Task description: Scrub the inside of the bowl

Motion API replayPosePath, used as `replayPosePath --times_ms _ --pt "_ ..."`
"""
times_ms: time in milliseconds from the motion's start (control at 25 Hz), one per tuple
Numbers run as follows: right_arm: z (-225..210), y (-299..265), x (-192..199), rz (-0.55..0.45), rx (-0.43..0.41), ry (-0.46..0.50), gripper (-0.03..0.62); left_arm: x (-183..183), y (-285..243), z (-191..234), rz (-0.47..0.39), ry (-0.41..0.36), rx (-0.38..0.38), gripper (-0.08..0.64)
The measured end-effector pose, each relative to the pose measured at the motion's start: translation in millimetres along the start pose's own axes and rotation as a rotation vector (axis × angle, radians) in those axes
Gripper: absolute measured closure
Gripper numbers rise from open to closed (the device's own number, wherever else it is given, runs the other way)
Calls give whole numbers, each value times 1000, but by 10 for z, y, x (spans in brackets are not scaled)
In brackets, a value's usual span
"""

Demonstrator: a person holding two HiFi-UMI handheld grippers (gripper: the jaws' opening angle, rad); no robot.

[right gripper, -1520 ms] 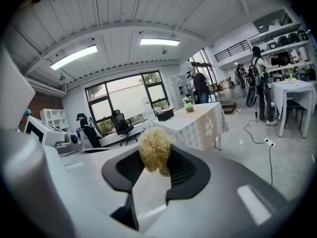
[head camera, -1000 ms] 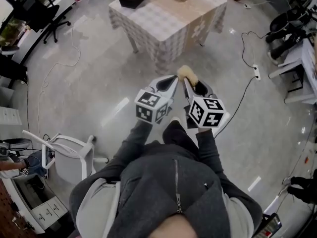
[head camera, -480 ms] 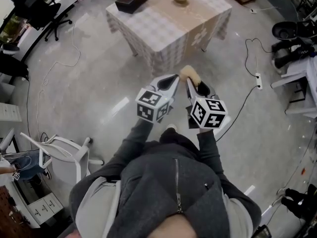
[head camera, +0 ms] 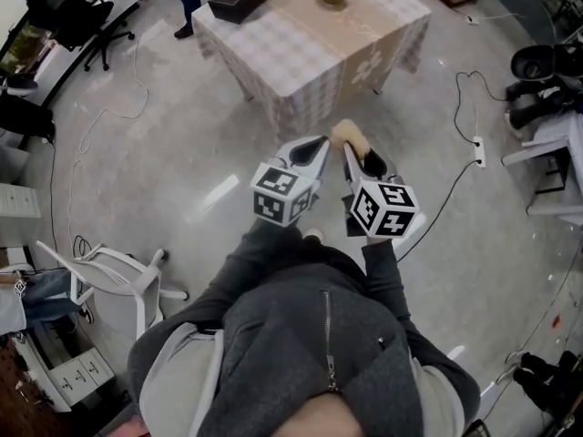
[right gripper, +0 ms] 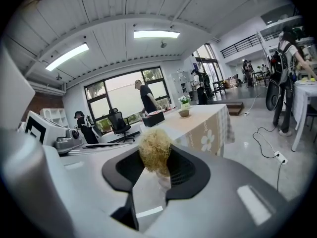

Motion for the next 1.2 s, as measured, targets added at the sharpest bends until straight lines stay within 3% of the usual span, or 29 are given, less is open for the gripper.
replayPosePath --times_ms 560,800,1200 --pt "-277 -127 -76 5 36 -15 466 -35 -357 85 24 2 18 551" --pt "-532 -286 -254 -4 66 -10 466 -214 -688 201 22 -15 26 551" --pt "-814 -866 -578 -11 49 -13 466 -496 -1185 576 21 -22 0 551"
Point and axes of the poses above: the fingertips, and each gripper's own axes: y backward along the fingers, z to its left, x out of its underside, the point moved 2 cm from there along y, backward along the fingers, and after that the axes turned 3 degrees about y, right-handed, at the moved point
